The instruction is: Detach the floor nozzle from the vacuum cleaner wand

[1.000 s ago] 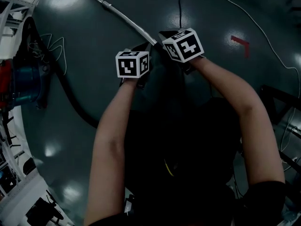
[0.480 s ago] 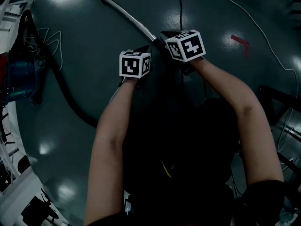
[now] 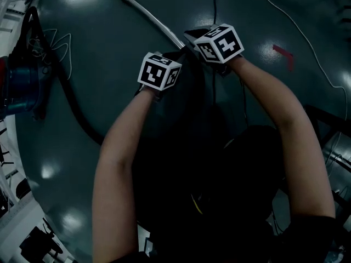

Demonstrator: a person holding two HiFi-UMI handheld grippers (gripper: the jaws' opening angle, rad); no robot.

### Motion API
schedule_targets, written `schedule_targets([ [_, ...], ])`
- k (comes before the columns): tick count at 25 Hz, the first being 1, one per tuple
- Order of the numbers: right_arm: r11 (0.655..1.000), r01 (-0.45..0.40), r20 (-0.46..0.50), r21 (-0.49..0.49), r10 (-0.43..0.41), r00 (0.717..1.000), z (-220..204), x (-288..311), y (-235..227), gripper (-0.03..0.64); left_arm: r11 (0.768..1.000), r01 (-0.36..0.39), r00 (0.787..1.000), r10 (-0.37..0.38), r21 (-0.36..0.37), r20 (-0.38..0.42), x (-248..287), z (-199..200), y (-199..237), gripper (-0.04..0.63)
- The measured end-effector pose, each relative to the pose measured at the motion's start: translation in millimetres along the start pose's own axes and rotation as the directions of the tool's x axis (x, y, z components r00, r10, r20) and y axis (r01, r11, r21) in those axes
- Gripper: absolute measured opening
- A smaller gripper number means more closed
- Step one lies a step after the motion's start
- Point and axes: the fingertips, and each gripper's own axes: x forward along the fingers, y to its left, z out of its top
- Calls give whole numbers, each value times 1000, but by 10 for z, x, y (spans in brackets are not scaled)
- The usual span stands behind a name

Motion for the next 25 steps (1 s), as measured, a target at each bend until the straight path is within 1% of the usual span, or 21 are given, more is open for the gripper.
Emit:
schedule_targets([
  [2,1000,-8,-9,-9,8,1000,61,31,-101,-3,1000,-26,1000,26,7,11,7,-8,106,9],
  [4,999,3,-39,-43,-4,999,79,74,-195,-3,999,-38,999,38,-11,21,39,-70,146,9],
  [6,997,5,-61,-74,-9,998,61,120,-259,-3,998,-23,999,25,-62,23,103,-153,106,34],
  [7,998,6,-63,-67,-10,998,32,142,-292,-3,995,-13,1000,15,-103,24,144,-188,74,53],
  [9,1000,17,-51,-3,-17,999,-88,197,-356,-3,982,4,1000,2,-191,31,216,-246,15,105],
  [10,999,21,-50,39,-19,999,-190,229,-367,-3,974,4,999,5,-226,37,236,-273,0,120],
  [12,996,4,-83,89,3,997,-467,311,-308,-2,962,-19,998,34,-274,50,240,-336,5,135],
  [13,996,-18,-111,87,28,993,-615,354,-250,-2,955,-35,997,53,-295,54,239,-374,15,137],
  [15,997,-62,-159,51,69,985,-842,425,-146,0,939,-65,995,88,-336,51,244,-446,43,138],
  [17,997,-76,-177,27,79,981,-939,473,-78,2,922,-96,991,123,-375,49,235,-498,101,138],
  [18,997,-73,-179,23,76,981,-956,498,-50,24,914,-106,990,135,-391,48,226,-527,132,138],
  [19,998,-65,-179,19,67,981,-967,526,-33,62,909,-111,989,140,-401,45,220,-558,157,138],
  [20,999,-51,-181,12,52,982,-979,556,-30,80,909,-111,990,139,-403,40,219,-590,174,138],
  [23,1000,-6,-198,-14,3,980,-1043,622,-78,138,921,-112,991,129,-372,22,220,-649,209,138],
  [25,1000,2,-210,6,0,978,-1096,642,-106,157,926,-113,991,131,-360,26,218,-640,241,138],
])
